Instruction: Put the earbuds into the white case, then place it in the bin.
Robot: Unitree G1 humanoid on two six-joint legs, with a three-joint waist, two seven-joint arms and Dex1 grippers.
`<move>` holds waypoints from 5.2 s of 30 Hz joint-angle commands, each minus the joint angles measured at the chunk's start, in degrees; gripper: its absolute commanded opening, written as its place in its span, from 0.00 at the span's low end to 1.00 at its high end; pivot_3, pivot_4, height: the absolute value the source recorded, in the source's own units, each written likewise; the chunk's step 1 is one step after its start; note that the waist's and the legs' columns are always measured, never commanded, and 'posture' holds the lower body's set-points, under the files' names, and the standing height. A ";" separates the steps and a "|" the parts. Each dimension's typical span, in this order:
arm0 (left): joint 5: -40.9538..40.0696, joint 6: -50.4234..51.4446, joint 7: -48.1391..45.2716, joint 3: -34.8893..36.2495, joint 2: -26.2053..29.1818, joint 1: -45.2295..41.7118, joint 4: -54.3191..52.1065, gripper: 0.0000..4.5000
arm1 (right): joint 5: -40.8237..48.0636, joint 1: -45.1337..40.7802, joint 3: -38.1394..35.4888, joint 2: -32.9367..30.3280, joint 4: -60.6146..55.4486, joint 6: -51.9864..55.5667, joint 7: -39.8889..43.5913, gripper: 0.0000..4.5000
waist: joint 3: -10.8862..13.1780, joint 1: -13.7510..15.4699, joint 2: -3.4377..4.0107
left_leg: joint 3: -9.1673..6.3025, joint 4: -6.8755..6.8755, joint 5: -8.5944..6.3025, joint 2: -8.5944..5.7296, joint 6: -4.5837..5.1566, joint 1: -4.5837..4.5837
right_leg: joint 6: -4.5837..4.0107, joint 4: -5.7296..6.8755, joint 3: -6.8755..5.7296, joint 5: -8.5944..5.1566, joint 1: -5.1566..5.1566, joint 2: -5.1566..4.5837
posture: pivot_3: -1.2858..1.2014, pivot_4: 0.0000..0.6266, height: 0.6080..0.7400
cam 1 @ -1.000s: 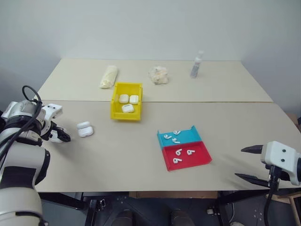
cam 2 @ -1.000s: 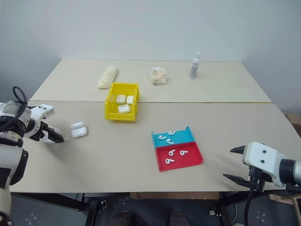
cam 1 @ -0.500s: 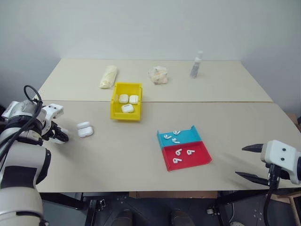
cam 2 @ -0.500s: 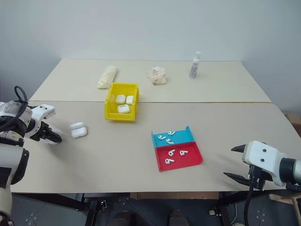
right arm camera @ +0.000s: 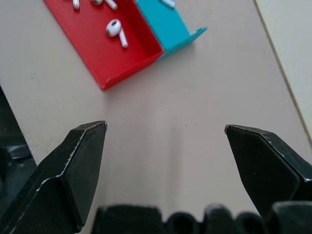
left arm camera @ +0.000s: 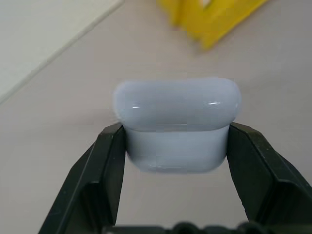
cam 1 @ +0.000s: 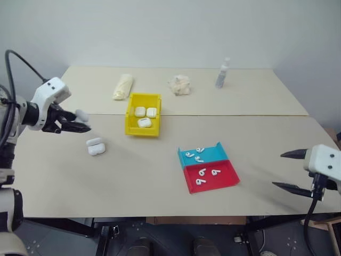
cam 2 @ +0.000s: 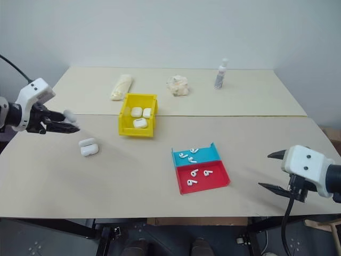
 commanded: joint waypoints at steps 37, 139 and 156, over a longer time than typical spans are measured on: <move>-16.95 -50.40 12.51 -3.67 -35.44 29.56 -17.72 0.62 | -23.54 -55.49 62.11 5.58 3.58 7.25 14.62 0.57 | -0.18 0.00 0.30 | 0.06 -0.03 0.01 -0.08 -0.01 0.03 | -0.05 -0.14 0.14 0.04 -0.14 -0.01 | 0.52 0.24 1.00; -26.50 -43.58 11.10 -7.51 -32.58 24.06 -24.30 0.62 | -5.49 -55.26 25.94 18.16 -2.44 25.55 7.84 0.18 | -0.16 0.05 0.32 | 0.00 -0.10 0.03 -0.07 -0.06 0.05 | -0.06 -0.24 0.09 0.05 -0.07 0.01 | 0.52 0.24 1.00; -25.74 -38.48 16.45 -11.24 -35.08 19.87 -29.20 0.62 | 21.40 -50.96 20.65 37.73 -2.21 10.47 -1.35 0.18 | -0.16 -0.30 0.33 | -0.02 -0.14 0.04 -0.06 -0.05 0.07 | -0.06 -0.01 0.10 0.06 -0.08 0.05 | 0.52 0.24 1.00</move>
